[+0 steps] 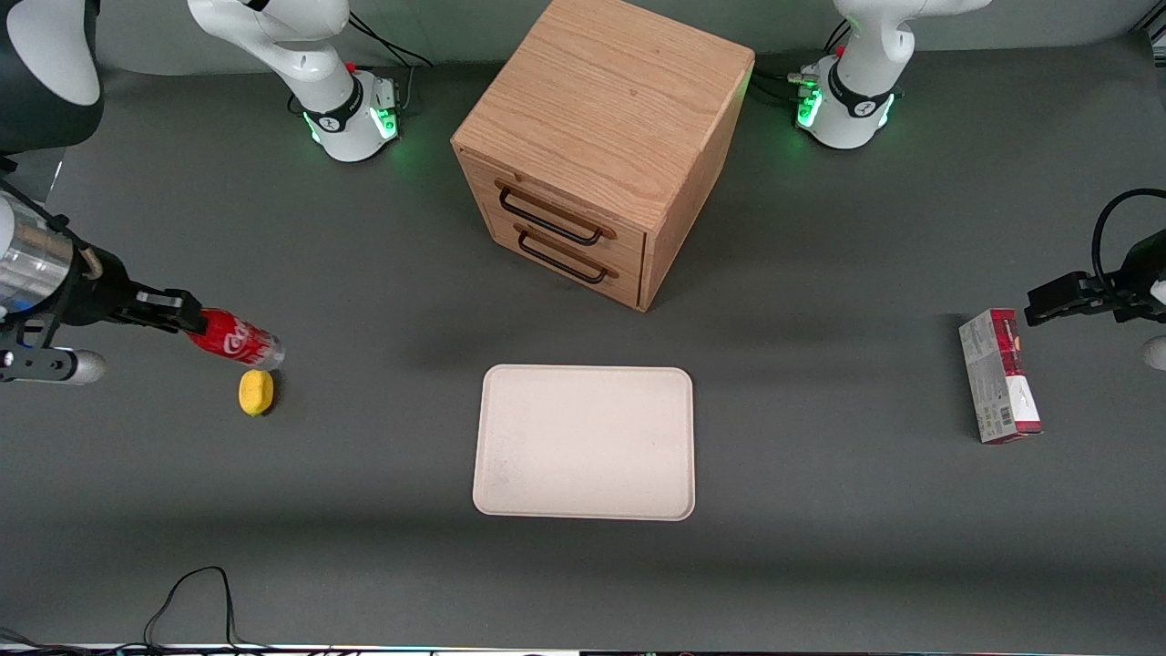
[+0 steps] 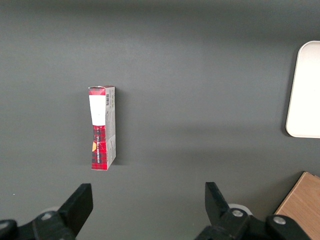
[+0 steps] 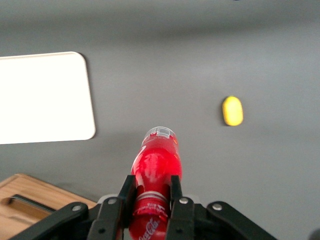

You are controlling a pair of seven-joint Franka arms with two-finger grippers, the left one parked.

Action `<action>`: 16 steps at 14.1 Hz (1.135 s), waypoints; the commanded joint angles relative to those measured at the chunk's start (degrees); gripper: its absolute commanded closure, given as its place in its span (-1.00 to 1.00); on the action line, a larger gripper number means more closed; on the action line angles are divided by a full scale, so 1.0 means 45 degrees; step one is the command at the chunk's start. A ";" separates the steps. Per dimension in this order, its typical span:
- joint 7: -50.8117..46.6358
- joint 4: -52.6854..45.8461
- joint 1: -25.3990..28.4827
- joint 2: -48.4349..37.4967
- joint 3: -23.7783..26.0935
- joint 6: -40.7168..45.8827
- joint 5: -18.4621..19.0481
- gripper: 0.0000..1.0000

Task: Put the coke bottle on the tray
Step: 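Lift the gripped bottle off the table with the right gripper, then carry the bottle over the cream tray and lower it onto the tray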

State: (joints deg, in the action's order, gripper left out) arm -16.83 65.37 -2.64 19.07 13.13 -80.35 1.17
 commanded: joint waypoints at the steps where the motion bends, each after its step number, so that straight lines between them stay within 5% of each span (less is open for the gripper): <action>1: -0.1857 -0.2219 0.0078 0.1462 0.1259 0.0765 0.0267 1.00; 5: -0.4086 -0.3121 0.0487 0.2518 0.3018 0.0182 0.1106 1.00; 16: -0.6162 -0.2907 0.2383 0.6130 0.3880 -0.4018 0.4054 1.00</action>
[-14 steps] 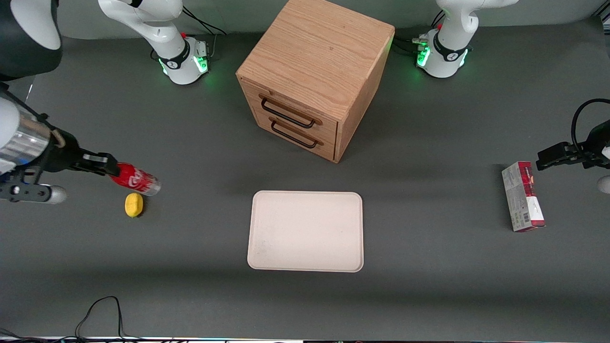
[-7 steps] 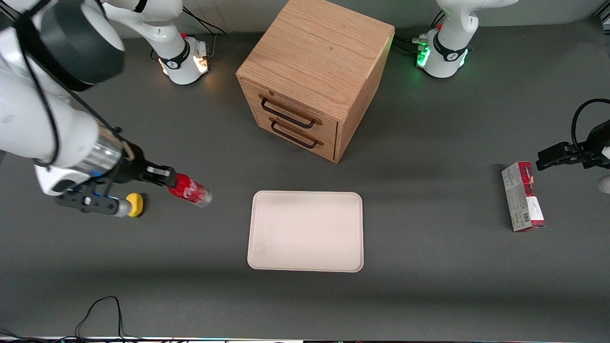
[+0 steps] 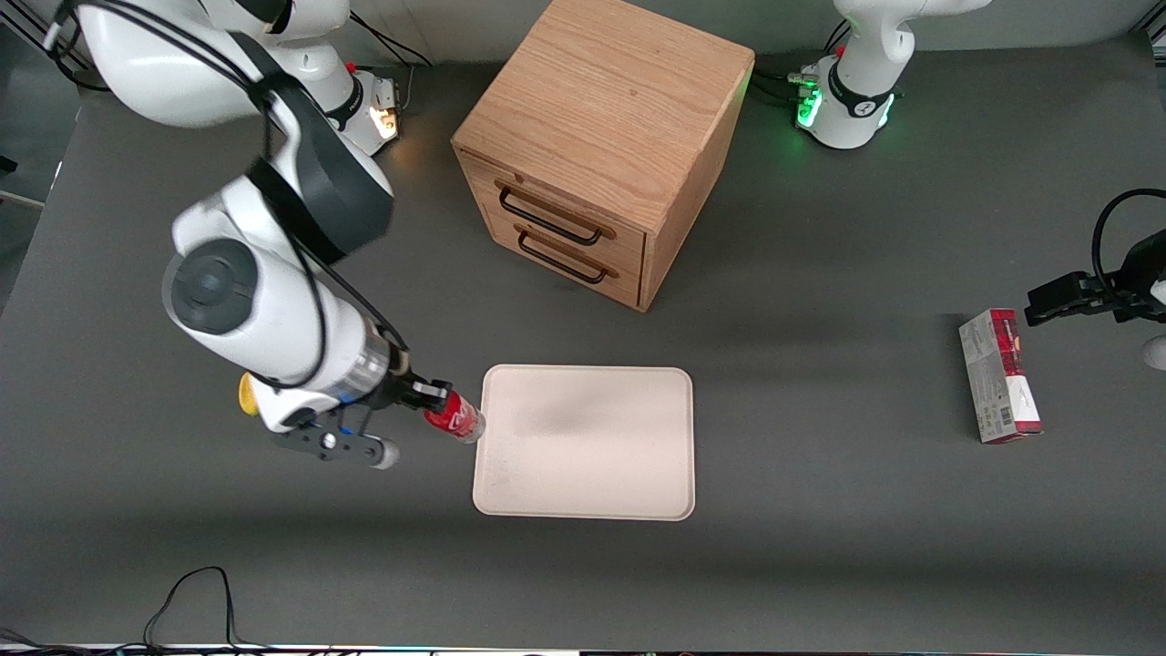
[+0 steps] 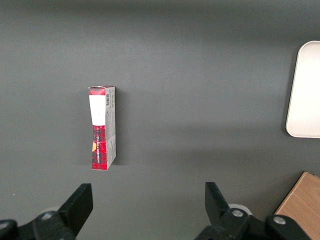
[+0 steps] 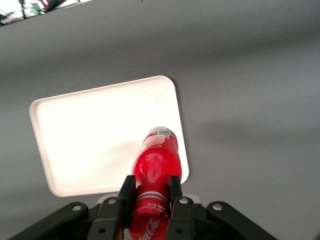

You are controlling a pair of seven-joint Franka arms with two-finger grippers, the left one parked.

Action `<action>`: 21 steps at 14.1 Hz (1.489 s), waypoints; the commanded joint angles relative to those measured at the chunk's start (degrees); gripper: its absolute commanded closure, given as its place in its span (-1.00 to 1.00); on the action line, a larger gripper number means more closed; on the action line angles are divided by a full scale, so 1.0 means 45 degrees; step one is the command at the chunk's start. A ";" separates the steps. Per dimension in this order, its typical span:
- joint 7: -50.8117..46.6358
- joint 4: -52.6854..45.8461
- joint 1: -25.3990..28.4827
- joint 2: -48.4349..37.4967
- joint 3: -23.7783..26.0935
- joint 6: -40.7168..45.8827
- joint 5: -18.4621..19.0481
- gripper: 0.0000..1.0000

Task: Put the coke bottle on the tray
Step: 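Carry the bottle over the cream tray and lower it onto the tray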

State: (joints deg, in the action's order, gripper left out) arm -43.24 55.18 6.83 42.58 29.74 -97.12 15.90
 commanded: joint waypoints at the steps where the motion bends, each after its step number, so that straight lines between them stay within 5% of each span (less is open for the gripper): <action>1: -0.0235 -0.0486 0.0299 0.1238 0.0149 -0.0545 0.0822 1.00; 13: -0.0390 0.1642 0.0358 0.2042 -0.0437 -0.4274 0.1135 1.00; 14: -0.0507 0.1741 0.0358 0.2042 -0.0437 -0.4413 0.1115 0.83; 15: -0.0662 0.1781 0.0338 0.2042 -0.0437 -0.4511 0.1135 0.01; 18: -0.0684 0.1840 0.0357 0.2023 -0.0574 -0.4629 0.1135 -1.00; 21: -0.0606 0.1859 0.0377 0.1906 -0.0574 -0.4669 0.1135 -1.00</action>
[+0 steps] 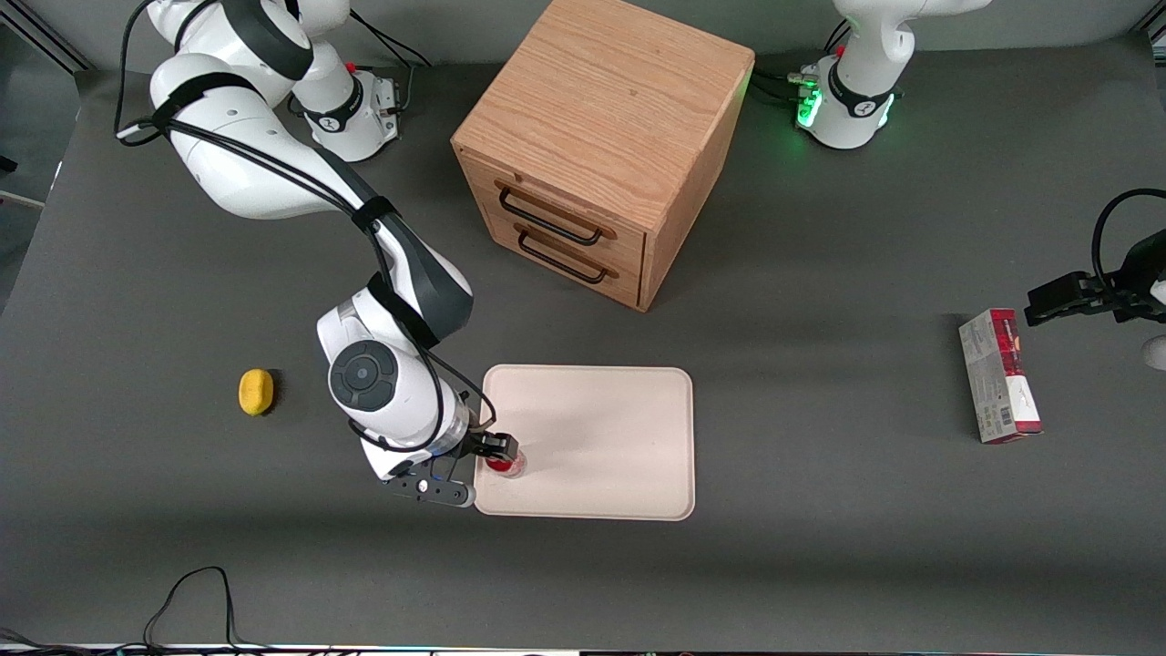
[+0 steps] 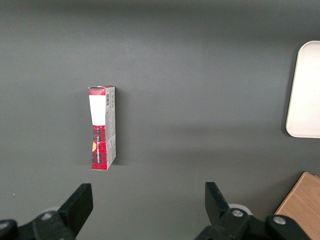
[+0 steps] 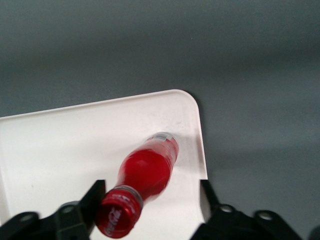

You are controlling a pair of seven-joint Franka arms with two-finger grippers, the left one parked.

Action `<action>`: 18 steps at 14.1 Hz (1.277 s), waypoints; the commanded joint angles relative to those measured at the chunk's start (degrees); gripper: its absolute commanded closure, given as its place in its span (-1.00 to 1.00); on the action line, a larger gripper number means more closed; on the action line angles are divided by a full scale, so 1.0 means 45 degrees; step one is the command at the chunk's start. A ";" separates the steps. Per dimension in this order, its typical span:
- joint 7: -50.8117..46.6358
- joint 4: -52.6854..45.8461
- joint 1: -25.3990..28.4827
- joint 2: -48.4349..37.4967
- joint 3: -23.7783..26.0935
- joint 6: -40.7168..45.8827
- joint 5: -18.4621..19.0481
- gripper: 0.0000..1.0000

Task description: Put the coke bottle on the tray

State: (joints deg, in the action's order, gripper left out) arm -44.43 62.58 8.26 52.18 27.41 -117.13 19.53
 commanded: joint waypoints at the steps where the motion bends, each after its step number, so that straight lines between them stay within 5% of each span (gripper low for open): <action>1: -0.0244 0.0234 0.0077 -0.0326 -0.0094 -0.0222 0.0348 -1.00; 5: 0.0476 0.2085 0.0097 -0.2313 -0.0893 -0.0066 0.0096 -1.00; 9: 0.3867 0.3591 0.0097 -0.5085 -0.2532 0.1607 -0.3043 -1.00; 12: 0.6332 0.4781 0.0000 -0.7448 -0.3996 0.3504 -0.4355 -1.00; 18: 0.8268 0.8431 -0.0564 -1.2194 -0.6050 0.4642 -0.4983 -1.00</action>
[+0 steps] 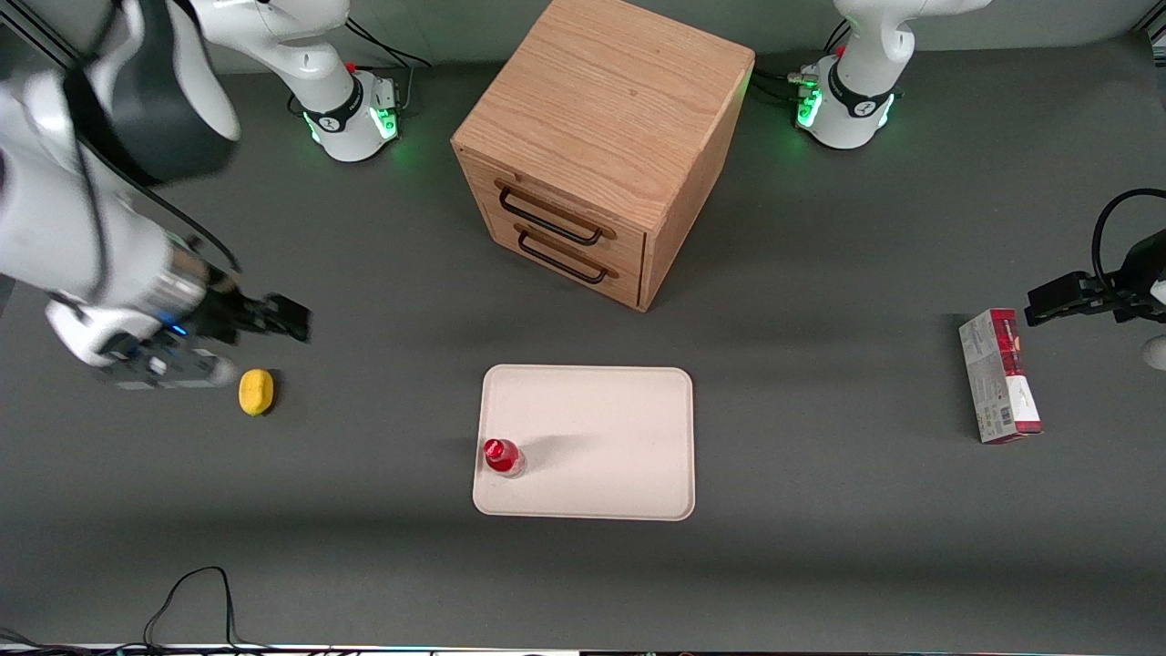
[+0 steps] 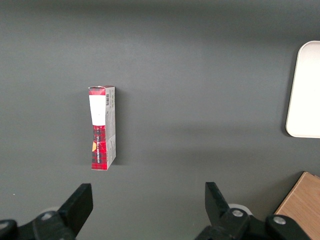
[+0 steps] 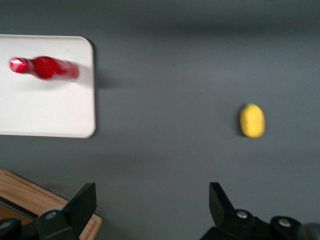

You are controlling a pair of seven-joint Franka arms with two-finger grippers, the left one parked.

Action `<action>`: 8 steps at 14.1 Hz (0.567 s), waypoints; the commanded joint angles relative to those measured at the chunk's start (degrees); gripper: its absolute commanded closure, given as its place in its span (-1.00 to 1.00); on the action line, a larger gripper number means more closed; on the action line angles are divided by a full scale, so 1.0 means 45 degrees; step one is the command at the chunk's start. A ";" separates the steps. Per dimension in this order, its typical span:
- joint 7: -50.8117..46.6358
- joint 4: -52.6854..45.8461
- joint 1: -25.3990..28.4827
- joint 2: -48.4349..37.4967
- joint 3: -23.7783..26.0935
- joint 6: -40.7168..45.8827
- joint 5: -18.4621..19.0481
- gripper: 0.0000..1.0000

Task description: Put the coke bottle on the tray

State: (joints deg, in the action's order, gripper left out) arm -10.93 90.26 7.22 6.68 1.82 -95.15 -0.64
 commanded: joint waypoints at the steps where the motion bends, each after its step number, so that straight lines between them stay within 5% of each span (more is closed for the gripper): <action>1: 0.1214 0.2964 -0.0645 -0.2901 -0.0500 -0.0243 -0.0503 -1.00; 8: 0.2155 0.4456 -0.0902 -0.5078 -0.1849 0.0363 -0.0386 -1.00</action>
State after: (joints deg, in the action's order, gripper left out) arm -2.47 109.31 3.14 -15.51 -6.43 -93.39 -1.19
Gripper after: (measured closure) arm 0.000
